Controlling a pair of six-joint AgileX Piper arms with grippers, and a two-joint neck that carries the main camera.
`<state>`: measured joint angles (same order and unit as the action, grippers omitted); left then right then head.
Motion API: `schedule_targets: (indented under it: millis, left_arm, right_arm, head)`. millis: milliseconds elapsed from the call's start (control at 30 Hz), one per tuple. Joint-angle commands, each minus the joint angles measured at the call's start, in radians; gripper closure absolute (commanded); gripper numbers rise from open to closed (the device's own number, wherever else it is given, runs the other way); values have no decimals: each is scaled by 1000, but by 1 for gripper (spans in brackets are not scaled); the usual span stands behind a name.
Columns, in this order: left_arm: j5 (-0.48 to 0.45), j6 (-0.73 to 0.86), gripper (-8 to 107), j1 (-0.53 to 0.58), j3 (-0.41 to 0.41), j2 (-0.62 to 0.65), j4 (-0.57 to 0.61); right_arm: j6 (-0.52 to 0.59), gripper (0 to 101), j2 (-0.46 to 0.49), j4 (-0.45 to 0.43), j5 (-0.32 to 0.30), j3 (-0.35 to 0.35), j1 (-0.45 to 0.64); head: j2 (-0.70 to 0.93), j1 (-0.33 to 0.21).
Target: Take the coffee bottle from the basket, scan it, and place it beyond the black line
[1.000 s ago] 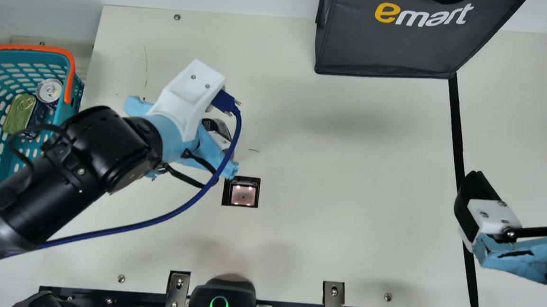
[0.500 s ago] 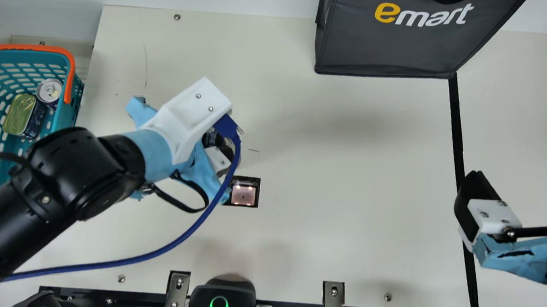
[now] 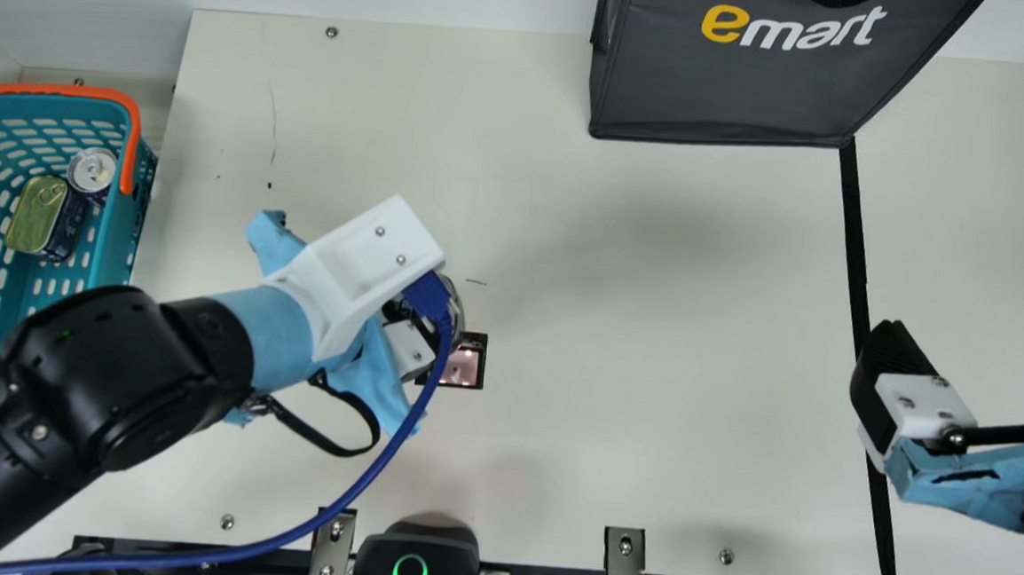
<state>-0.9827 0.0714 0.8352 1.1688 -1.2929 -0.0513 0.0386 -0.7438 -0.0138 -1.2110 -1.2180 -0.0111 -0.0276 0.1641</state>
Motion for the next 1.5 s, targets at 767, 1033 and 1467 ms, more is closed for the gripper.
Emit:
schedule_targets:
  millis: [767,1033,1467]
  left_arm:
    - [-33,-21,89,116,-11,37,8]
    - [-39,-25,89,141,-17,45,4]
    - [-52,21,89,132,-33,81,19]
  right_arm:
    - [0,10,0,0,0,0,0]
    - [0,10,0,0,0,0,0]
    - [0,10,0,0,0,0,0]
  head:
    - [0,-26]
    - [0,-26]
    - [0,-26]
